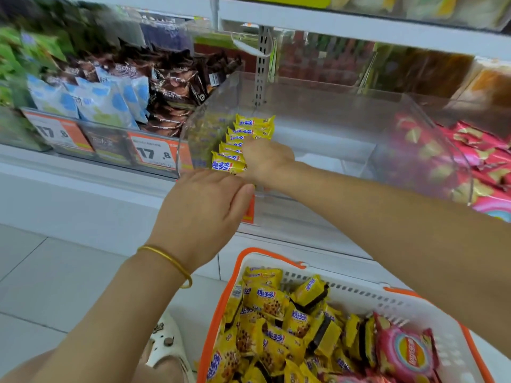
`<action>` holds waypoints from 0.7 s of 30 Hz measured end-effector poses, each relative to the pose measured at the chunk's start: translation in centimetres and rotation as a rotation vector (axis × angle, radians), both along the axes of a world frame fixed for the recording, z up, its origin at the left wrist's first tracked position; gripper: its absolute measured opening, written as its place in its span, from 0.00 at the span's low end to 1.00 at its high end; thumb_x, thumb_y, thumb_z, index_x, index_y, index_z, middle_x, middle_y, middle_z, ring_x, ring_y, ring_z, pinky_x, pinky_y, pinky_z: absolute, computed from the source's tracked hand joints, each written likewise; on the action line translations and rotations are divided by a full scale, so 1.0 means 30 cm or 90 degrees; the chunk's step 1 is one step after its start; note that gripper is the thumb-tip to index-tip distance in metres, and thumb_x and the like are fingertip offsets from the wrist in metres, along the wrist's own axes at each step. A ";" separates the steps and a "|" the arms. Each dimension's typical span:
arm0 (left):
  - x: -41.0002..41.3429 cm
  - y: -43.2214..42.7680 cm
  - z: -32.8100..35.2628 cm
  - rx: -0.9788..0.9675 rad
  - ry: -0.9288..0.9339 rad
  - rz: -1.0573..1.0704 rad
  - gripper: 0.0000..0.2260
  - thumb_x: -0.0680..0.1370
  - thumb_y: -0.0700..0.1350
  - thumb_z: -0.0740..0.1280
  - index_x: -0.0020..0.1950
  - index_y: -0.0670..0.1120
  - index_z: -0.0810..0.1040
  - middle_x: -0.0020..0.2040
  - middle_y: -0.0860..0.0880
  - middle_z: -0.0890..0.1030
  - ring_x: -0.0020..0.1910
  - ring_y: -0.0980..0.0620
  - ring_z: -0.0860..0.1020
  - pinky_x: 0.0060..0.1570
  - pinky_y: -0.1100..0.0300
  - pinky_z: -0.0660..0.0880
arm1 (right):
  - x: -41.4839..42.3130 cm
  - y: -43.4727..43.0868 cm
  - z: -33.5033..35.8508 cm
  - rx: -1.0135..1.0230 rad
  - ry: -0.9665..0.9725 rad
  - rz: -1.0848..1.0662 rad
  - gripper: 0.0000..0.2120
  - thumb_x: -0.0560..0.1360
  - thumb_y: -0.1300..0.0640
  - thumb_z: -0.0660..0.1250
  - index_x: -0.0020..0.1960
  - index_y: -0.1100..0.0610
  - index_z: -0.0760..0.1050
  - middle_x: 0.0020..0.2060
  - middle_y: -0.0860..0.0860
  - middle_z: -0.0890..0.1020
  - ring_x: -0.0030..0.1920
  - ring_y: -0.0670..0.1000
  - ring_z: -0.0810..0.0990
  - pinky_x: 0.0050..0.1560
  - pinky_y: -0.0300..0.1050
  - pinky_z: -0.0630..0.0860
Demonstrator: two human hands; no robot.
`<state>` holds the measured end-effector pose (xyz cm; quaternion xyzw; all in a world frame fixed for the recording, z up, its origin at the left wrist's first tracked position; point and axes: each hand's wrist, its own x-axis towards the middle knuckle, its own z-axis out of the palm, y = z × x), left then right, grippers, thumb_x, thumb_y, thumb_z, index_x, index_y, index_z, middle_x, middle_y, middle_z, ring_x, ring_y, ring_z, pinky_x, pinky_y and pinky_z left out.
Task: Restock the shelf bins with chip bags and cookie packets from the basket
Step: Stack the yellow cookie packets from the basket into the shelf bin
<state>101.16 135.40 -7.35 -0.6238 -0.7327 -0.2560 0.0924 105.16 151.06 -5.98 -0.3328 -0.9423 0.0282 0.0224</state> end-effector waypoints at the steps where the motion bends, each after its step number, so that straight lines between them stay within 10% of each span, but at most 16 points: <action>1: 0.001 0.001 -0.001 0.003 0.000 -0.001 0.22 0.79 0.53 0.48 0.45 0.45 0.80 0.39 0.47 0.80 0.40 0.43 0.76 0.46 0.52 0.70 | 0.001 0.000 0.003 0.019 -0.007 0.005 0.25 0.72 0.43 0.69 0.60 0.58 0.66 0.45 0.51 0.73 0.50 0.56 0.77 0.41 0.45 0.67; 7: 0.000 0.000 -0.006 -0.001 0.004 -0.001 0.23 0.79 0.54 0.48 0.45 0.45 0.80 0.39 0.48 0.80 0.41 0.44 0.76 0.46 0.52 0.70 | 0.017 0.003 0.012 0.027 -0.020 -0.005 0.29 0.71 0.38 0.68 0.61 0.57 0.66 0.46 0.50 0.76 0.39 0.54 0.73 0.39 0.43 0.67; 13: 0.010 -0.003 -0.003 0.035 -0.014 -0.003 0.20 0.79 0.52 0.51 0.53 0.46 0.81 0.46 0.47 0.82 0.47 0.44 0.77 0.50 0.51 0.71 | 0.040 -0.018 0.041 0.040 -0.012 -0.003 0.31 0.72 0.40 0.68 0.63 0.59 0.64 0.50 0.52 0.79 0.52 0.57 0.79 0.40 0.45 0.65; 21: 0.151 -0.131 0.036 0.173 0.011 -0.077 0.12 0.77 0.46 0.60 0.45 0.43 0.82 0.43 0.50 0.82 0.45 0.49 0.76 0.46 0.58 0.72 | 0.470 -0.254 0.220 -0.216 0.336 0.012 0.11 0.72 0.50 0.69 0.41 0.53 0.69 0.29 0.50 0.77 0.23 0.47 0.79 0.29 0.44 0.72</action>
